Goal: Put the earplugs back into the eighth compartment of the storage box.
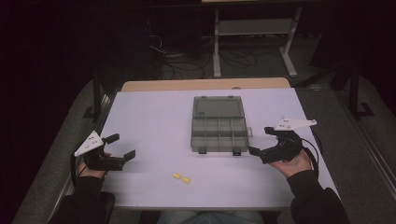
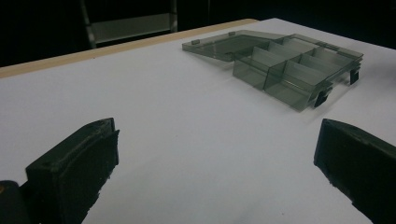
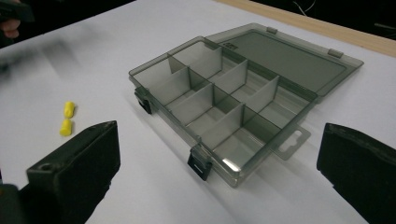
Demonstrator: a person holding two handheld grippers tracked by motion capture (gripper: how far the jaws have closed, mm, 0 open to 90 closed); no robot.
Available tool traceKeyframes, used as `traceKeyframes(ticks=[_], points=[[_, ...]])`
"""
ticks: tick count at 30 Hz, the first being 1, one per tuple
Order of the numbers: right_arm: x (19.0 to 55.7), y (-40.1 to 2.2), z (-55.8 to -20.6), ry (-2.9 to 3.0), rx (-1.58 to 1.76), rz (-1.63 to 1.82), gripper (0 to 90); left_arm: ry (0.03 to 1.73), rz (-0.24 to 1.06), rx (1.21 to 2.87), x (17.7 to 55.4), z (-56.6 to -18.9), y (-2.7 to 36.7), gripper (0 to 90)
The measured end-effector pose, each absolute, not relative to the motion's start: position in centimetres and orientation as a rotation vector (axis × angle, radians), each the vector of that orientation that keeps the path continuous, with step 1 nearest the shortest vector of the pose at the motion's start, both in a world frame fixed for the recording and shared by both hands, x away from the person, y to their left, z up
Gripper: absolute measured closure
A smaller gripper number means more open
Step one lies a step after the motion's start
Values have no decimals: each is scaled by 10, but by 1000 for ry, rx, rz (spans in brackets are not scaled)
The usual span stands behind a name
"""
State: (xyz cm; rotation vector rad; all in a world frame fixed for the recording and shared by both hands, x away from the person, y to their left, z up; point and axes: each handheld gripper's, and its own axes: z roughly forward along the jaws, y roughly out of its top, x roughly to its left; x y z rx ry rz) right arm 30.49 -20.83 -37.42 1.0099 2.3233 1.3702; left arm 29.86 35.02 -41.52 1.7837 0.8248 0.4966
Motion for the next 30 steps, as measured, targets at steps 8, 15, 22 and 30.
traceKeyframes(ticks=[8,15,22,30], points=[[305,-189,-368,2372,941,1360,0,822,497,1786,299,-415,350,0],[306,-177,-369,2423,907,1351,0,817,495,1787,299,-415,350,0],[307,-164,-370,2473,873,1338,0,817,494,1786,299,-415,350,0],[309,-148,-372,2516,840,1329,0,816,493,1785,299,-415,350,0]])
